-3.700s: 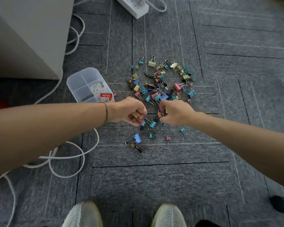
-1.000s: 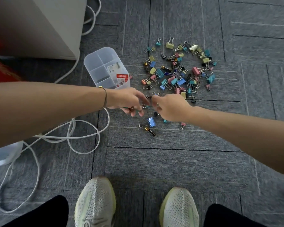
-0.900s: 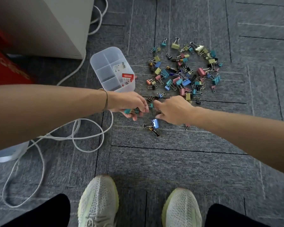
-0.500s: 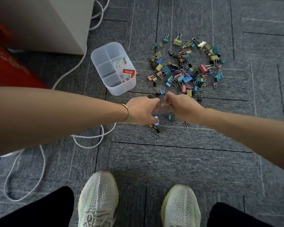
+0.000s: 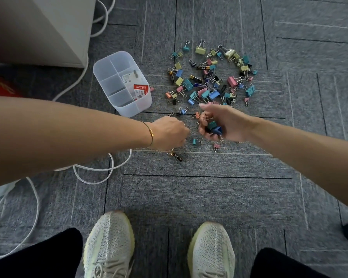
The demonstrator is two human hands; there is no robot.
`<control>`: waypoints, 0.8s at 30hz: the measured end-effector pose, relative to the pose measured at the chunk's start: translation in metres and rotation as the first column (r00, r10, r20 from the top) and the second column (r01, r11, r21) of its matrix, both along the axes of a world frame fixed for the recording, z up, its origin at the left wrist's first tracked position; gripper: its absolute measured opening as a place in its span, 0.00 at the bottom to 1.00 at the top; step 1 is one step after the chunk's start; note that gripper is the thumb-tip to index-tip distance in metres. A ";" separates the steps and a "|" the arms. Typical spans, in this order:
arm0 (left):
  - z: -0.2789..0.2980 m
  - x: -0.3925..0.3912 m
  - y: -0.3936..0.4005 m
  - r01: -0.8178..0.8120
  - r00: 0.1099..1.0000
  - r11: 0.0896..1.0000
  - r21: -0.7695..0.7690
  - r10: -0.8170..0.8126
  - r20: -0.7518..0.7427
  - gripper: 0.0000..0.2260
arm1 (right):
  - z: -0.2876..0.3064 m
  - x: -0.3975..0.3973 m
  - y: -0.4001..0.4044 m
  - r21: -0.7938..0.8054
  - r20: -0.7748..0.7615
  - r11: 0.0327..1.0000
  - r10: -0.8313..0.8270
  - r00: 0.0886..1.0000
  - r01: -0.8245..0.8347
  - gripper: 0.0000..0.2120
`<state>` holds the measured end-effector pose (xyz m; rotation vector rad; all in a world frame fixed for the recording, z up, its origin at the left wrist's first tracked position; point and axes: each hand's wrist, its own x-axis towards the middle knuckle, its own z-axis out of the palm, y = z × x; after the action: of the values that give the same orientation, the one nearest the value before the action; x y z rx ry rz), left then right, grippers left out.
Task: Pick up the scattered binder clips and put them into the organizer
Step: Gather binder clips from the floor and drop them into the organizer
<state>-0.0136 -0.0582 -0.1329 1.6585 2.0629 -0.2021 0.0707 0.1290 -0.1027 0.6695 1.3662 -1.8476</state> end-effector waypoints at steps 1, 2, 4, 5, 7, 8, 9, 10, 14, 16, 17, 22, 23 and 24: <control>0.000 -0.002 -0.001 0.008 1.000 1.000 0.008 -0.008 0.019 0.13 | 0.000 -0.001 -0.003 0.107 -0.006 0.994 0.019 1.000 -0.018 0.18; -0.001 -0.003 -0.002 0.018 0.999 1.000 0.020 -0.019 0.031 0.13 | -0.002 -0.002 -0.007 0.261 -0.012 0.965 0.046 0.999 -0.041 0.17; -0.002 -0.006 -0.006 0.008 0.998 1.000 0.013 -0.009 0.056 0.15 | -0.007 -0.003 -0.012 0.589 -0.032 0.800 0.163 0.986 -0.113 0.17; -0.002 -0.007 -0.008 -0.009 0.997 1.000 0.005 0.009 0.071 0.16 | -0.011 -0.003 -0.014 0.731 -0.048 0.666 0.271 0.961 -0.151 0.17; -0.003 -0.007 -0.011 -0.093 0.987 0.996 -0.008 0.093 0.133 0.18 | -0.017 -0.004 -0.017 0.910 -0.061 0.387 0.482 0.874 -0.150 0.17; -0.002 -0.007 -0.011 -0.163 0.969 0.987 -0.017 0.163 0.183 0.19 | -0.018 -0.006 -0.017 0.951 -0.051 0.284 0.539 0.841 -0.125 0.16; -0.001 -0.006 -0.011 -0.238 0.941 0.971 -0.037 0.240 0.238 0.18 | -0.018 -0.008 -0.017 0.973 -0.036 0.207 0.574 0.818 -0.103 0.16; 0.001 -0.007 -0.011 -0.298 0.906 0.952 -0.076 0.307 0.290 0.18 | -0.020 -0.011 -0.016 0.986 -0.016 0.141 0.602 0.798 -0.087 0.17; 0.019 -0.019 -0.013 -0.327 0.466 0.772 -0.545 0.634 0.617 0.12 | -0.027 -0.025 -0.012 0.995 0.092 -0.049 0.695 0.713 -0.082 0.15; 0.031 -0.030 -0.018 -0.170 0.213 0.723 -0.669 0.690 0.692 0.11 | -0.030 -0.028 -0.010 0.995 0.102 -0.077 0.739 0.665 -0.067 0.12; 0.036 -0.034 -0.020 -0.117 0.123 0.716 -0.689 0.698 0.705 0.11 | -0.032 -0.028 -0.009 0.995 0.095 -0.077 0.758 0.646 -0.055 0.10; 0.036 -0.034 -0.019 -0.032 -0.027 0.645 -0.763 0.763 0.646 0.16 | -0.033 -0.029 -0.006 0.955 -0.076 0.276 0.576 0.814 -0.106 0.10; 0.034 -0.031 -0.017 -0.036 -0.021 0.636 -0.771 0.770 0.637 0.15 | -0.031 -0.030 -0.006 0.886 -0.130 0.454 0.446 0.886 -0.098 0.10; 0.032 -0.029 -0.015 -0.058 -0.021 0.633 -0.772 0.773 0.634 0.12 | -0.030 -0.032 -0.003 0.771 -0.162 0.634 0.291 0.943 -0.063 0.11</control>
<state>-0.0431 -0.0729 -0.1010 0.2626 1.0734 0.4353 0.0391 0.1257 -0.1331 0.6473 2.3543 -1.1639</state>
